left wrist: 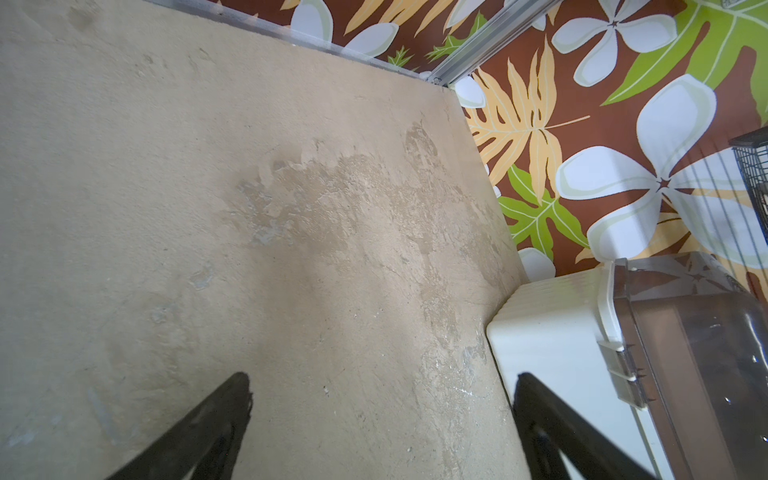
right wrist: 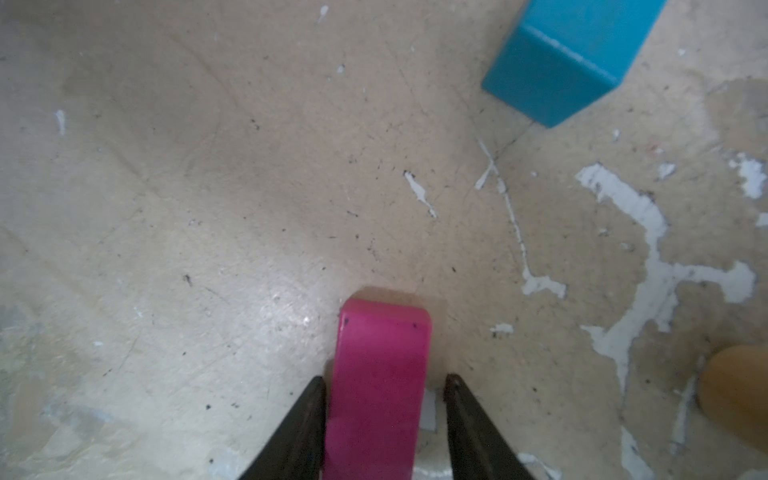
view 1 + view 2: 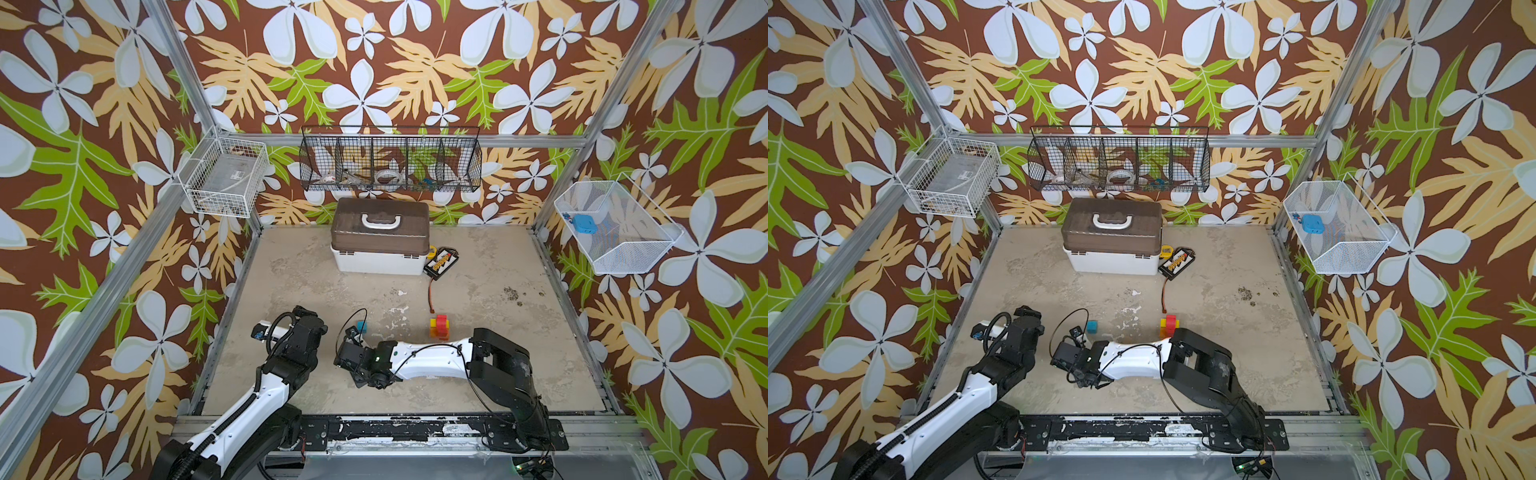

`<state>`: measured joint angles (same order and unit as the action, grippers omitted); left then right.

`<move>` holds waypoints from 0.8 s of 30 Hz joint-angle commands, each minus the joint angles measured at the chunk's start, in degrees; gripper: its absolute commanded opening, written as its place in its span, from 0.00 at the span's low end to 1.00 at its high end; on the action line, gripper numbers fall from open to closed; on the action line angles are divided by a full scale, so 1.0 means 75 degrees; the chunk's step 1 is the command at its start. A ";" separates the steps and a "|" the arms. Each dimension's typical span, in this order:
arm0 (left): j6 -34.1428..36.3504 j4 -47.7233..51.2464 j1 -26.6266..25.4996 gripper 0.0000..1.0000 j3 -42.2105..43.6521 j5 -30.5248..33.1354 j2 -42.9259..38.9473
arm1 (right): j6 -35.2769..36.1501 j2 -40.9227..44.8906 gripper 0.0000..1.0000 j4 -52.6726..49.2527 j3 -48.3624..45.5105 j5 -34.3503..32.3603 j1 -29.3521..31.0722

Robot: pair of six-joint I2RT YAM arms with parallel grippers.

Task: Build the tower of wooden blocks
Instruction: 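Lower the right gripper onto the magenta block and close it, then lift the magenta block and carry it over the stack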

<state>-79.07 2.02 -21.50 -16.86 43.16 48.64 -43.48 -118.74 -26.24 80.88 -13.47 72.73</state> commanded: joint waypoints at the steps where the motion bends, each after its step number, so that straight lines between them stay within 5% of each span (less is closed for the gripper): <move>1: -0.0001 -0.0063 0.0018 0.99 0.0022 0.0022 0.0025 | -0.0136 -0.0108 0.41 -0.0322 0.0078 0.0029 0.0061; 9: 0.0075 -0.0258 0.0018 0.99 0.0109 -0.0071 -0.0005 | -0.0216 -0.0001 0.27 -0.0520 0.0156 -0.0173 0.0088; 13: 0.0998 -0.1058 0.0019 1.00 0.0245 -0.0463 0.0008 | -0.0161 0.0550 0.23 -0.0607 -0.0030 -0.0598 0.0089; 20: 0.3679 -0.4587 0.0017 1.00 0.1049 -0.3303 -0.0117 | -0.0005 0.2347 0.20 -0.0888 -0.0899 -0.0886 -0.0637; 24: 0.4341 -0.5063 0.0009 1.00 0.0840 -0.4472 0.0105 | 0.0021 0.3469 0.20 -0.1116 -0.1541 -0.1332 -0.1271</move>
<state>-54.06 -26.96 -21.47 -9.63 19.27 48.71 -44.01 -96.14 -31.88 71.18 -19.88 64.97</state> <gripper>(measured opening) 0.996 0.262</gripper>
